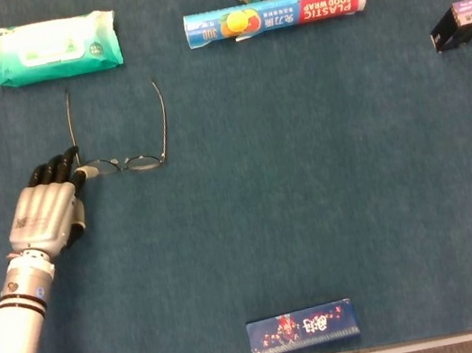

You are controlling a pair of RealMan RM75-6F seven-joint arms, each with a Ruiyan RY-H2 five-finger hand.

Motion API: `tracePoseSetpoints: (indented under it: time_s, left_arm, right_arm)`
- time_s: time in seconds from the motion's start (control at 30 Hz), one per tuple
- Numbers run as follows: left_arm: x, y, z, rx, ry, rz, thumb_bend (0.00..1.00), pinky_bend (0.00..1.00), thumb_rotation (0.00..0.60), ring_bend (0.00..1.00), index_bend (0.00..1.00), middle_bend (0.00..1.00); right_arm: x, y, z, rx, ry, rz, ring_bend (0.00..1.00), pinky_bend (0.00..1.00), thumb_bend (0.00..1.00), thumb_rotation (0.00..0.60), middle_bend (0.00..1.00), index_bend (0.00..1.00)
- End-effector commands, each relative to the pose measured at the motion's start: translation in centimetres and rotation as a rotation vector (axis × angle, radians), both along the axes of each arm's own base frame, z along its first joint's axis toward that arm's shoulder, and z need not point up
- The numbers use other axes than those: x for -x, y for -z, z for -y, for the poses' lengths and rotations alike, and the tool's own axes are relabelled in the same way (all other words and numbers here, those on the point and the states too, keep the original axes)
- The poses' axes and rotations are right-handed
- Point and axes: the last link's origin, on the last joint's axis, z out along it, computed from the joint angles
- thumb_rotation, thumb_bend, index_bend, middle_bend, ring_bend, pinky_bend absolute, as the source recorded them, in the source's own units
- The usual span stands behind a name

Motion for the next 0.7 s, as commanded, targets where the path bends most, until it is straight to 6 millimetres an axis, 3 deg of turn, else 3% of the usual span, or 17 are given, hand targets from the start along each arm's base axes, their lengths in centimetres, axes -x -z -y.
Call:
tracePoseSetpoints:
  time_s: [0.03,0.43,0.7]
  left_arm:
    - [0.0,-0.1,-0.2,-0.006,-0.009,0.004,0.74,0.07,0.6,0.0,0.19,0.0]
    - [-1.1,-2.5,0.5,-0.092,0.017,0.095,0.74,0.07,0.6,0.0,0.27,0.0]
    - [-1.9,-2.1,-0.1,-0.065,0.038,0.108,0.74,0.07,0.6,0.0,0.19,0.0]
  right_arm:
    - [0.0,0.0,0.0,0.0,0.0,0.0,0.21,0.45,0.04,0.6,0.2,0.15]
    - [-0.1,0.0,0.0,0.003,-0.002,0.003,0.21,0.45,0.04,0.6,0.2,0.15]
    - [-0.6,-0.4,0.4,0.009,-0.024,0.0,0.21,0.45,0.04,0.6,0.2,0.15]
